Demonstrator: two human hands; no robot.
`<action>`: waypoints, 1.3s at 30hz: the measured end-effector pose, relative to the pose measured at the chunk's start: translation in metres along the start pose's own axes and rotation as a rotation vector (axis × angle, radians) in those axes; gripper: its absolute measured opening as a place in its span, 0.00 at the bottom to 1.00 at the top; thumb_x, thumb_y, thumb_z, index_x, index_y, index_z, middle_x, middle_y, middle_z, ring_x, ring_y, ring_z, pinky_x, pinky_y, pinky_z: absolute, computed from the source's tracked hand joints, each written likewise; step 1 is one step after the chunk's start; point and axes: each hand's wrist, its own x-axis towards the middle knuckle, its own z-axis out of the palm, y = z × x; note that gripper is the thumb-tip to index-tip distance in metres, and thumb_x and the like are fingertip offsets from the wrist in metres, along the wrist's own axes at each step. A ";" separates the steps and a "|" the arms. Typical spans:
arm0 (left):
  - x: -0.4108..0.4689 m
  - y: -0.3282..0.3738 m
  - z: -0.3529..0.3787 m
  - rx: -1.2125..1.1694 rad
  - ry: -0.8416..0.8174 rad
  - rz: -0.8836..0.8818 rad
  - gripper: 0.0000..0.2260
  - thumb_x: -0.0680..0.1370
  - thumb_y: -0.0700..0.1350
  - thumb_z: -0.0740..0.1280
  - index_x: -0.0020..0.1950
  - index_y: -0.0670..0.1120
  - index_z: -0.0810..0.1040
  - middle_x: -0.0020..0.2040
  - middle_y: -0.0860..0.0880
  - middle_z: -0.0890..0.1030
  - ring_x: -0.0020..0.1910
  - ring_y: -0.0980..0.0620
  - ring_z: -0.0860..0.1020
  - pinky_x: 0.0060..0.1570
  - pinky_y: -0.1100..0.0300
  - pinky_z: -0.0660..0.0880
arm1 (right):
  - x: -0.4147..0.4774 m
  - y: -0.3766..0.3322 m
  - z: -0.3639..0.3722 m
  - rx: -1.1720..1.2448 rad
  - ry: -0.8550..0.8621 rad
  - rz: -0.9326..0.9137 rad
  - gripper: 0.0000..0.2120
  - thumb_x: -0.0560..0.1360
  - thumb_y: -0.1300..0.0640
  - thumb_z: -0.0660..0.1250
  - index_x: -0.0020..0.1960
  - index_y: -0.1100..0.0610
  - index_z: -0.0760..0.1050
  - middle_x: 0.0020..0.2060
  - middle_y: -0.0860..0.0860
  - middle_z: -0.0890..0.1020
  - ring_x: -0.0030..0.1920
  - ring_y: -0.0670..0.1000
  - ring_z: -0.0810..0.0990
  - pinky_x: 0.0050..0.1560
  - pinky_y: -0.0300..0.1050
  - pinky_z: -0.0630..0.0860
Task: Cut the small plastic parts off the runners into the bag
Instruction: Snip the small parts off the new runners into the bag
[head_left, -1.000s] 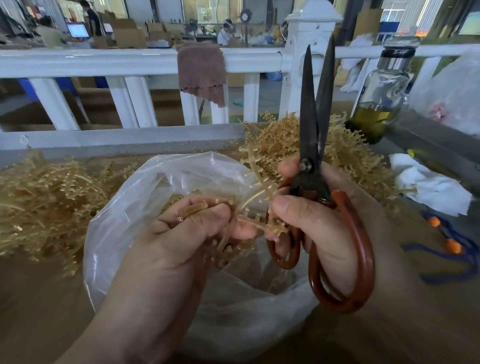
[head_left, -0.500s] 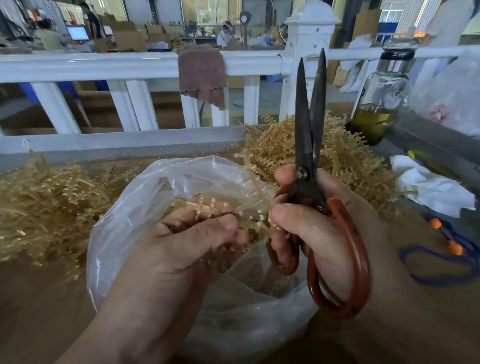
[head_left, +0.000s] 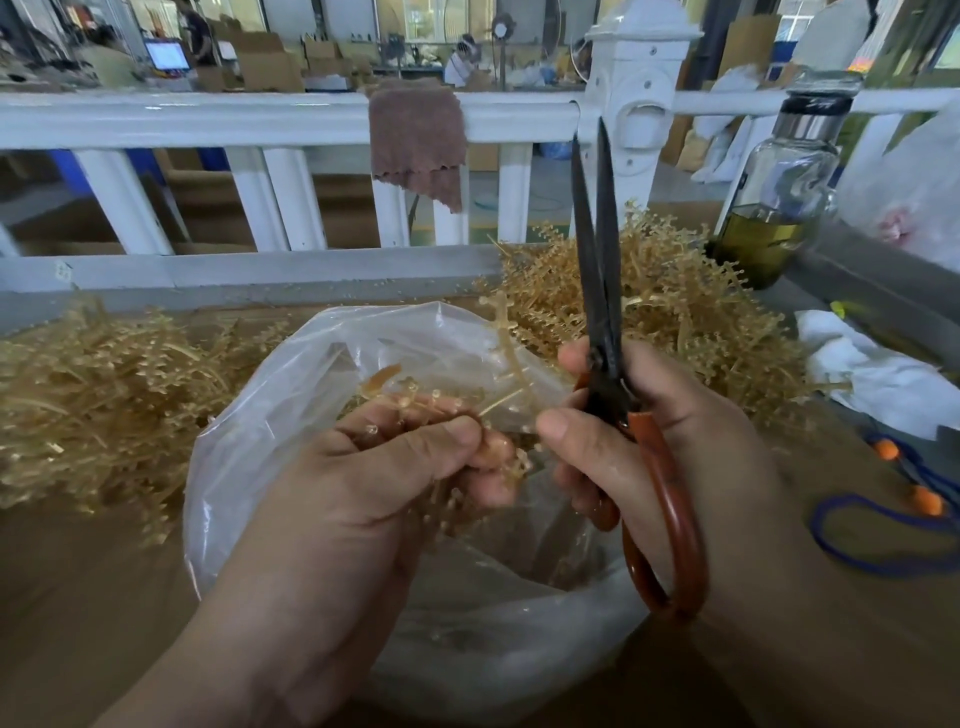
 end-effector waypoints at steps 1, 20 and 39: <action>0.003 0.001 -0.003 -0.007 0.008 0.030 0.03 0.63 0.49 0.73 0.32 0.52 0.87 0.31 0.52 0.84 0.32 0.58 0.84 0.33 0.67 0.79 | 0.000 0.000 -0.001 -0.053 -0.008 -0.001 0.18 0.70 0.36 0.73 0.58 0.36 0.75 0.44 0.43 0.83 0.38 0.45 0.85 0.36 0.35 0.79; 0.013 0.007 -0.032 0.062 0.475 0.077 0.09 0.64 0.44 0.80 0.41 0.45 0.84 0.37 0.43 0.85 0.40 0.47 0.86 0.41 0.60 0.82 | 0.013 -0.015 -0.036 -0.610 -0.519 -0.005 0.26 0.67 0.23 0.60 0.58 0.35 0.73 0.44 0.39 0.80 0.41 0.41 0.80 0.41 0.37 0.75; 0.011 0.009 -0.036 0.154 0.515 0.118 0.07 0.77 0.39 0.72 0.42 0.50 0.85 0.41 0.44 0.87 0.43 0.46 0.87 0.41 0.62 0.82 | 0.014 -0.026 -0.043 -0.708 -0.578 0.031 0.27 0.67 0.22 0.60 0.56 0.38 0.75 0.44 0.38 0.81 0.43 0.40 0.80 0.42 0.41 0.77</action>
